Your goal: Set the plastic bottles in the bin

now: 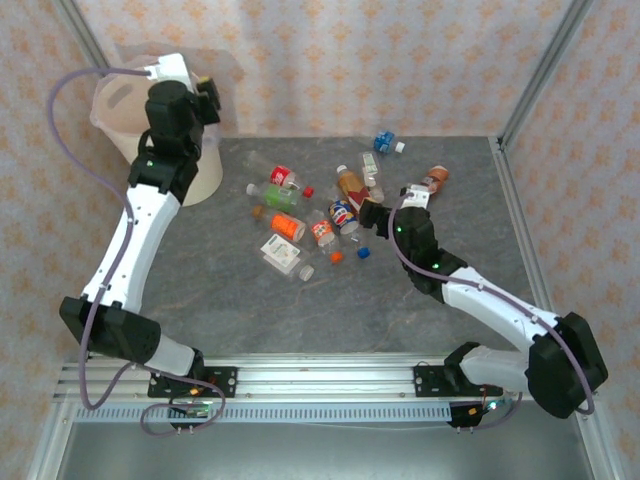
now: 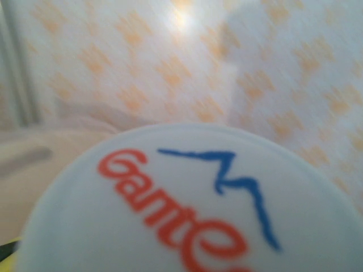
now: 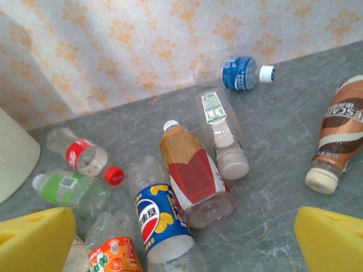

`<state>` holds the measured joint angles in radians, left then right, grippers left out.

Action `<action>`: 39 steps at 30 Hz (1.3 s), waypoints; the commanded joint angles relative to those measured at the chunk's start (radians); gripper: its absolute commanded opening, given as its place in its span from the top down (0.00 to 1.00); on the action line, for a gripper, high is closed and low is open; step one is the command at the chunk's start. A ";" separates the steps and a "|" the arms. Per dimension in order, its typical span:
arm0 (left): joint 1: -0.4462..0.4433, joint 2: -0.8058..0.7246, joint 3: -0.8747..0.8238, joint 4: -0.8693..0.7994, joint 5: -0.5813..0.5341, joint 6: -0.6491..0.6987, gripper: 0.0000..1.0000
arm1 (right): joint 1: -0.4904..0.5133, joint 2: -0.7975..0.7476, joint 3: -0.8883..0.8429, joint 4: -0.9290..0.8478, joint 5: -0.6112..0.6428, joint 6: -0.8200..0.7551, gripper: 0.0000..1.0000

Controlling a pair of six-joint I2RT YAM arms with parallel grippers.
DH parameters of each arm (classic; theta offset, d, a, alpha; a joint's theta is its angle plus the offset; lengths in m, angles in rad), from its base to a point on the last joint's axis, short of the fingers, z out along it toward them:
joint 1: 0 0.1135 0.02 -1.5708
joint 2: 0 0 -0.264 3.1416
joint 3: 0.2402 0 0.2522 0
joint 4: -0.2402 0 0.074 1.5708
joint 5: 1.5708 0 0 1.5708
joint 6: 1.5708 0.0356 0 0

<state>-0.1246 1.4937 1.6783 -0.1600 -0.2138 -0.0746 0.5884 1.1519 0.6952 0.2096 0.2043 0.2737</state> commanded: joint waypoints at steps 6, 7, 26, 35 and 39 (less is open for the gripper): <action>0.099 0.138 0.167 0.139 -0.100 0.091 0.49 | -0.009 -0.061 -0.028 0.002 0.047 0.030 0.01; 0.114 0.152 0.189 0.127 -0.099 0.078 0.49 | -0.008 -0.065 -0.028 0.001 0.048 0.031 0.01; 0.253 0.454 0.521 -0.293 0.002 -0.109 0.53 | -0.010 -0.139 -0.048 -0.028 0.088 0.039 0.01; 0.258 0.578 0.680 -0.530 0.081 -0.121 0.36 | -0.010 -0.132 -0.046 -0.024 0.080 0.043 0.01; 0.258 0.587 0.682 -0.552 0.180 -0.076 0.23 | -0.009 -0.132 -0.045 -0.030 0.081 0.044 0.01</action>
<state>0.1310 2.0846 2.3230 -0.6365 -0.1162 -0.1753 0.5819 1.0290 0.6594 0.1909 0.2661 0.3038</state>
